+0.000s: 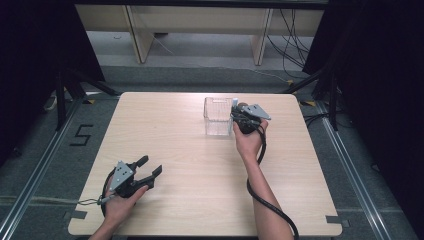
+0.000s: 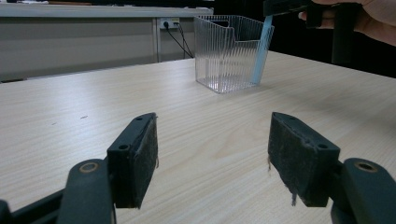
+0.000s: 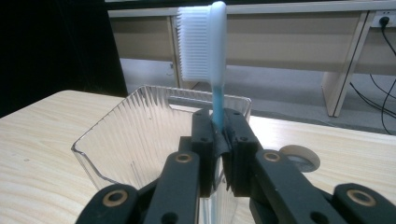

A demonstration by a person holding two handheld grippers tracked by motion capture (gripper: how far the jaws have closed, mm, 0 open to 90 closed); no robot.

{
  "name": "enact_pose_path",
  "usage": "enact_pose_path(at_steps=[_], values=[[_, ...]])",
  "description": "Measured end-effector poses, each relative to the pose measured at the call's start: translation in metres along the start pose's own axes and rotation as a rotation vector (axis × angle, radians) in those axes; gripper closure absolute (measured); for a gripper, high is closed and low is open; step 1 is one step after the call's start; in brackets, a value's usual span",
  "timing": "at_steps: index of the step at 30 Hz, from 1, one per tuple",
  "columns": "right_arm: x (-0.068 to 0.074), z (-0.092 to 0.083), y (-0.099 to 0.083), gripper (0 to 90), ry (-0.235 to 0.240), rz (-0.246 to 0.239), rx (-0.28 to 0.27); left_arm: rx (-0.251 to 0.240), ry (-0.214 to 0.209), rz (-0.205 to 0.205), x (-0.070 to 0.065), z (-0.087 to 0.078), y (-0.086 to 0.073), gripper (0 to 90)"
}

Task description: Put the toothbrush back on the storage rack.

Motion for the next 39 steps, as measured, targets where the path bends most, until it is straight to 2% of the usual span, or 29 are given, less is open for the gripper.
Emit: enact_pose_path(at_steps=[2,8,13,16,18,19,21,23,25,29,35,37,39], values=[[0.001,0.000,0.000,82.2,-0.007,0.015,0.006,0.000,0.001,-0.001,0.000,0.000,0.000,32.9],[0.000,-0.001,0.000,77.5,-0.009,0.018,0.014,0.000,0.000,0.001,0.000,0.000,0.000,32.9],[0.000,-0.003,0.001,66.0,-0.012,0.023,0.031,0.000,0.000,0.001,0.000,0.000,0.000,32.9],[-0.001,-0.005,0.002,61.8,-0.016,-0.011,0.040,0.000,0.000,0.003,0.000,0.000,0.000,32.9],[0.000,-0.005,0.003,60.7,-0.015,-0.015,0.035,0.000,0.000,0.002,0.000,0.000,0.000,32.9],[0.003,-0.007,0.003,57.9,-0.018,0.038,0.060,0.000,0.000,0.002,0.000,0.000,0.000,32.9],[0.001,-0.006,0.003,56.2,-0.013,0.009,0.052,0.000,0.000,0.002,0.000,0.000,0.000,32.9],[0.001,-0.007,0.003,55.3,-0.010,0.017,0.057,0.000,0.000,0.002,0.000,0.000,0.000,32.9],[0.001,-0.008,0.004,53.3,-0.016,-0.017,0.065,0.001,-0.001,0.001,0.000,0.000,0.000,32.9],[0.001,-0.011,0.002,51.0,-0.020,-0.013,0.093,0.000,0.000,0.000,0.000,0.000,0.000,32.9],[0.000,-0.015,0.000,49.8,-0.025,-0.009,0.103,0.002,0.000,0.002,0.000,0.000,0.000,32.9],[-0.002,-0.016,0.000,49.1,-0.011,-0.041,0.104,0.003,0.001,0.001,0.000,0.000,0.000,32.9],[-0.002,-0.018,-0.001,48.6,-0.016,-0.019,0.117,0.003,0.000,0.001,0.000,0.000,0.000,32.9]])
Point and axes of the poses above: each handheld gripper's, and its own axes: z roughly forward along the jaws, y roughly out of its top, x roughly to its left, the point moved 2 cm from there along z, roughly forward along the jaws
